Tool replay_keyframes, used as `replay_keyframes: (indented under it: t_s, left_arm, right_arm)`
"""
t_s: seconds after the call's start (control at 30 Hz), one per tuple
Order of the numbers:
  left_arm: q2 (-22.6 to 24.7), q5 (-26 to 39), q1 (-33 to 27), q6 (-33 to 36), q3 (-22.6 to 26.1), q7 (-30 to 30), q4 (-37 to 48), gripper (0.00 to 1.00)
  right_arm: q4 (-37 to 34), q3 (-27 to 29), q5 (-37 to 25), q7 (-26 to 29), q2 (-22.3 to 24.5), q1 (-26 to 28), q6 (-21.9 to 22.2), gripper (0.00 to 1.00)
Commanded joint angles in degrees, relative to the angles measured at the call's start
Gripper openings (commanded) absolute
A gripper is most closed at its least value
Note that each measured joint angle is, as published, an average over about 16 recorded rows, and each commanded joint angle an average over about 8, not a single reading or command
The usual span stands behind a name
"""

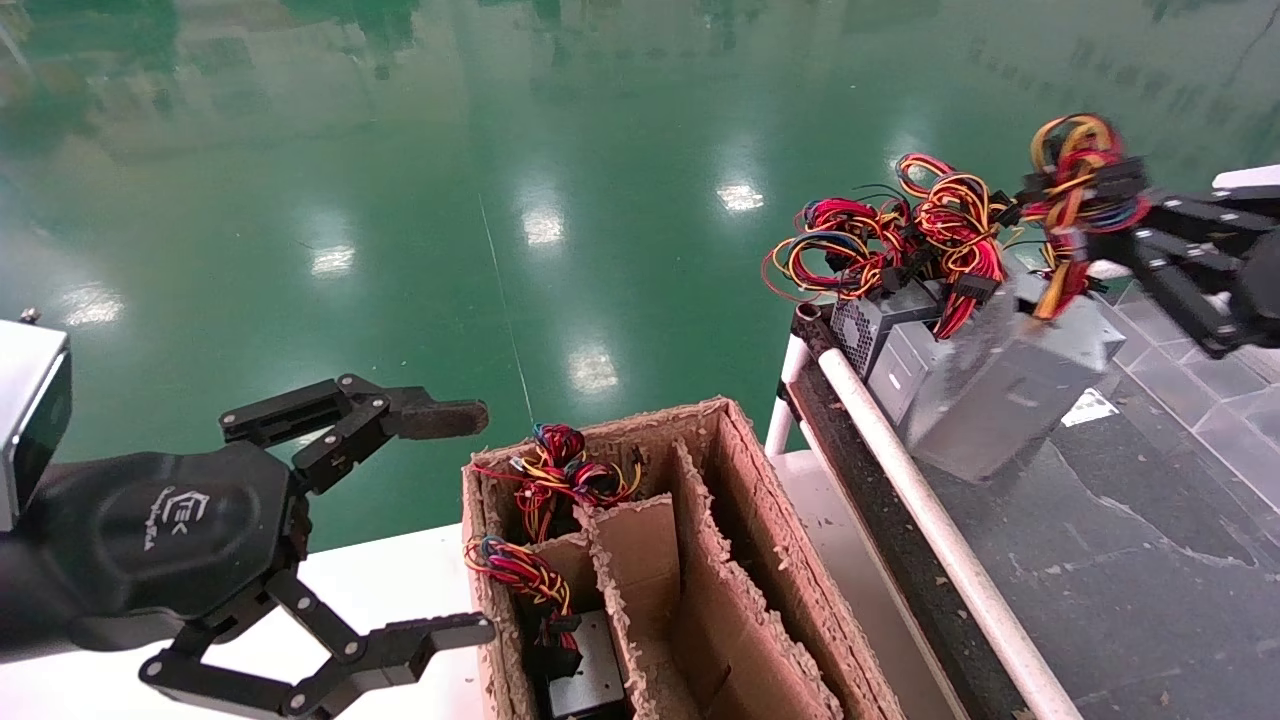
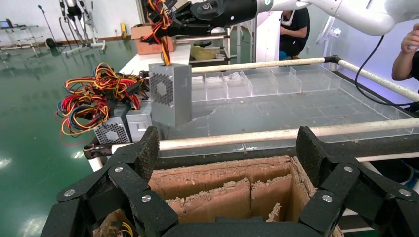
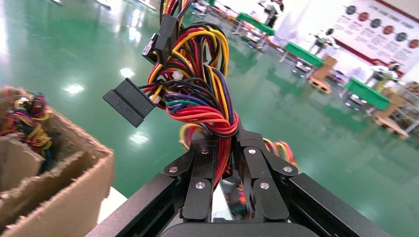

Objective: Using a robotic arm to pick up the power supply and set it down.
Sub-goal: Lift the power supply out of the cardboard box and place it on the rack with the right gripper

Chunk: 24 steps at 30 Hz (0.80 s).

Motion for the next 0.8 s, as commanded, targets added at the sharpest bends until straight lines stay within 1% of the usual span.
replay_keyframes:
  t_s: [0.03,0.3,0.5,0.63,0.8]
  left_arm:
    - [0.00,0.00,0.00,0.00,0.00,0.00,0.00,1.00]
    - [0.00,0.00,0.00,0.00,0.01,0.00,0.00,1.00]
    - [0.00,-0.01,0.00,0.00,0.01,0.01,0.00,1.00]
    - [0.00,-0.01,0.00,-0.01,0.01,0.01,0.00,1.00]
    - [-0.01,-0.01,0.00,-0.01,0.02,0.01,0.00,1.00]
  right_arm:
    - [-0.37,0.77,0.27,-0.38,0.90,-0.91,0.22,0.00]
    - [-1.69,1.17,-1.35,-2.13,2.46,-4.27,1.22,0.00]
    - [-2.10,0.89,-2.29,-3.16,2.56,-5.96,1.44,0.00]
    - [-2.27,0.02,-3.32,-3.66,1.72,-6.26,1.67,0.00]
    - [-2.03,-1.71,-4.96,-3.51,0.20,-5.04,1.73,0.00]
